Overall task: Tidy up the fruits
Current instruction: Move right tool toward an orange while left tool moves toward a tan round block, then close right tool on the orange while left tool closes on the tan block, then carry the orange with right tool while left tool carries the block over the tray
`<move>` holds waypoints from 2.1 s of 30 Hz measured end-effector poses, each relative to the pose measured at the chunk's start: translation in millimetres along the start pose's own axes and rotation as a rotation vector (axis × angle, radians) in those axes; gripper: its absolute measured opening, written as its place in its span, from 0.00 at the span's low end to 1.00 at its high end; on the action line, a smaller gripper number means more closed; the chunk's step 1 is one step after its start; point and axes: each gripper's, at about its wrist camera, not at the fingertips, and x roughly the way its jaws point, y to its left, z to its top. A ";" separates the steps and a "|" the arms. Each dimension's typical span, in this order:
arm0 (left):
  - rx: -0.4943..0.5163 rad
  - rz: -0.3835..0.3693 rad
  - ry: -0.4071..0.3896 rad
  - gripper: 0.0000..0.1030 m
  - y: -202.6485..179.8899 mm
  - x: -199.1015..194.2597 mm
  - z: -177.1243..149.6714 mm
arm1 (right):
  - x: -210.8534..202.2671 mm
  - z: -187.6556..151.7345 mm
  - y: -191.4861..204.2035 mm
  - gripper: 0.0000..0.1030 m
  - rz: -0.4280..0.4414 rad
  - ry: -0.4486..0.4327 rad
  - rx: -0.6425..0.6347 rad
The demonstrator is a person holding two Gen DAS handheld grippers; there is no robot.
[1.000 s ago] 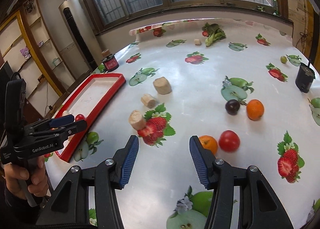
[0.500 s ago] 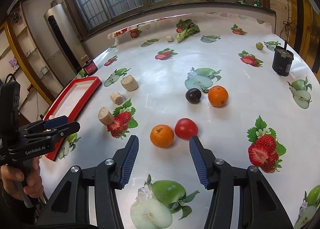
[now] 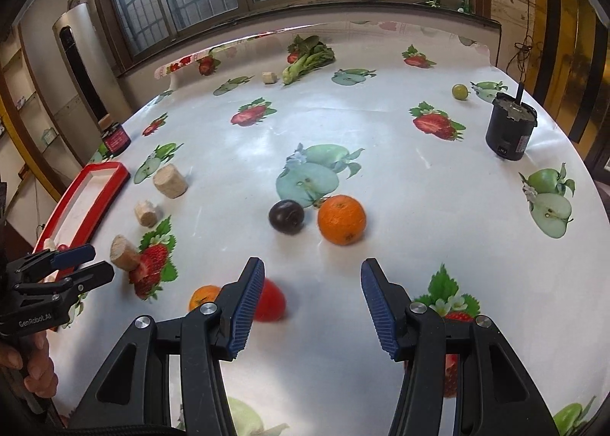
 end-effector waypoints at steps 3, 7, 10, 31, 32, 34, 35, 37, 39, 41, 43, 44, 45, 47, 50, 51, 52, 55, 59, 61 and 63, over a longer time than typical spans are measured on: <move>-0.009 0.003 0.017 0.61 1.2 12.2 2.7 | 12.8 10.6 -5.9 0.54 -0.022 -0.006 -0.007; -0.035 -0.024 0.028 0.43 8.5 25.0 3.0 | 36.0 18.8 -13.2 0.53 -0.038 0.018 -0.007; -0.023 -0.033 0.012 0.27 10.5 24.8 4.3 | 49.1 19.8 -16.2 0.44 -0.012 0.033 -0.001; -0.048 0.038 -0.089 0.27 48.0 -33.4 -8.1 | -9.6 12.3 46.5 0.35 0.135 -0.056 -0.037; -0.053 0.043 -0.093 0.27 50.9 -35.9 -9.2 | -10.2 12.0 52.9 0.35 0.139 -0.055 -0.049; -0.062 0.046 -0.098 0.27 56.2 -40.2 -10.6 | -11.3 10.6 65.6 0.35 0.149 -0.052 -0.071; -0.066 0.049 -0.101 0.27 58.6 -42.1 -11.4 | -11.2 9.7 71.7 0.35 0.153 -0.049 -0.081; -0.074 0.059 -0.106 0.27 64.1 -46.3 -12.7 | -10.2 7.9 82.5 0.35 0.163 -0.043 -0.099; -0.084 0.064 -0.112 0.27 70.0 -50.7 -13.7 | -7.9 6.5 93.2 0.35 0.171 -0.033 -0.116; -0.094 0.068 -0.119 0.27 75.8 -54.9 -14.9 | -6.1 5.2 103.9 0.35 0.181 -0.025 -0.132; -0.104 0.072 -0.125 0.27 81.3 -58.5 -16.2 | -4.7 3.6 113.8 0.35 0.193 -0.020 -0.144; -0.107 0.075 -0.127 0.27 83.9 -60.3 -17.2 | -3.9 2.9 119.0 0.35 0.197 -0.018 -0.151; -0.111 0.077 -0.131 0.27 86.6 -62.0 -18.0 | -3.0 2.4 123.6 0.35 0.202 -0.015 -0.158; -0.119 0.081 -0.136 0.27 91.9 -65.2 -19.3 | -1.3 1.1 133.1 0.35 0.211 -0.010 -0.172; -0.132 0.087 -0.143 0.27 101.0 -69.6 -20.7 | 0.5 0.4 145.8 0.35 0.221 -0.004 -0.192; -0.138 0.090 -0.145 0.27 104.2 -71.1 -21.1 | 1.0 0.5 149.7 0.35 0.224 -0.002 -0.198; -0.144 0.092 -0.147 0.27 107.6 -72.4 -21.4 | 1.9 1.1 152.8 0.35 0.227 -0.001 -0.202; -0.159 0.102 -0.154 0.27 117.7 -77.1 -22.5 | 3.8 2.5 162.8 0.35 0.235 0.002 -0.215; -0.179 0.114 -0.162 0.27 131.1 -82.3 -22.8 | 7.0 4.8 176.3 0.35 0.249 0.005 -0.234; -0.187 0.118 -0.165 0.27 137.0 -84.0 -22.5 | 9.2 6.1 183.8 0.35 0.256 0.009 -0.242; -0.191 0.123 -0.168 0.27 142.2 -85.6 -22.3 | 11.4 7.8 191.6 0.35 0.266 0.012 -0.248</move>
